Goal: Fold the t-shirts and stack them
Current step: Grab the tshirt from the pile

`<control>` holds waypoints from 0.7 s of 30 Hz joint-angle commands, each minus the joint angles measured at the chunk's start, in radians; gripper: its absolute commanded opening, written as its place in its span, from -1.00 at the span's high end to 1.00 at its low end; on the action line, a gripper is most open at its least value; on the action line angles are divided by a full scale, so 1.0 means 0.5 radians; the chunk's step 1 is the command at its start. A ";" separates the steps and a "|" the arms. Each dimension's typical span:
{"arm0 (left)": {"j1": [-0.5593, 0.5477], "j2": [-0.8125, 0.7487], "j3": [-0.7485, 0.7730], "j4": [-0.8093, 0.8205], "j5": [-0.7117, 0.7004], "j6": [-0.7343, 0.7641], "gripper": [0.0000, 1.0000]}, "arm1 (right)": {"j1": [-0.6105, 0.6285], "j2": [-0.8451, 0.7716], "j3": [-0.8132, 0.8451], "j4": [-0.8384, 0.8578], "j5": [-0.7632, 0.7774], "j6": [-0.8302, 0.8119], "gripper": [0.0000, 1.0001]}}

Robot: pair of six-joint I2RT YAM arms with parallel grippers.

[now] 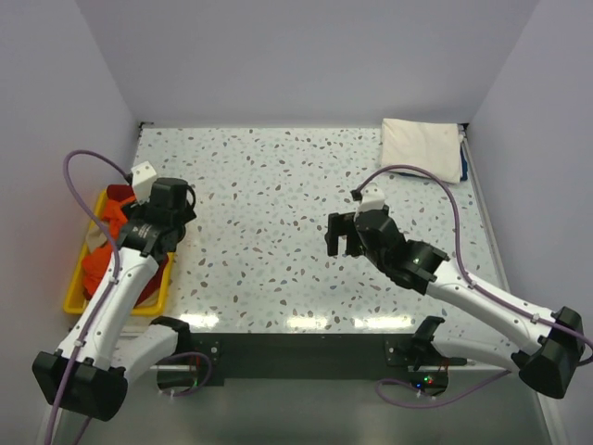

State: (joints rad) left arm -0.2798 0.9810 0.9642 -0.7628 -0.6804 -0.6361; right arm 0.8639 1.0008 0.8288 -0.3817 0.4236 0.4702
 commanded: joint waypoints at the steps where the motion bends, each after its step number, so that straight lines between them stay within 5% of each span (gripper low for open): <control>1: 0.200 0.035 0.035 0.010 -0.121 -0.026 -0.66 | 0.003 0.048 -0.013 0.119 -0.089 -0.014 -0.98; 15: 0.796 0.462 -0.124 0.381 0.480 0.048 -0.58 | 0.006 0.057 -0.074 0.165 -0.160 -0.038 -0.98; 21: 0.897 0.594 -0.210 0.473 0.621 0.024 -0.32 | 0.003 0.057 -0.074 0.165 -0.166 -0.044 -0.98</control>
State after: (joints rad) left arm 0.1452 1.2606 0.8688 -0.5945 -0.4290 -0.6258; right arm 0.8639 1.0424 0.7925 -0.3408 0.3454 0.4599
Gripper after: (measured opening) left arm 0.677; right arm 0.987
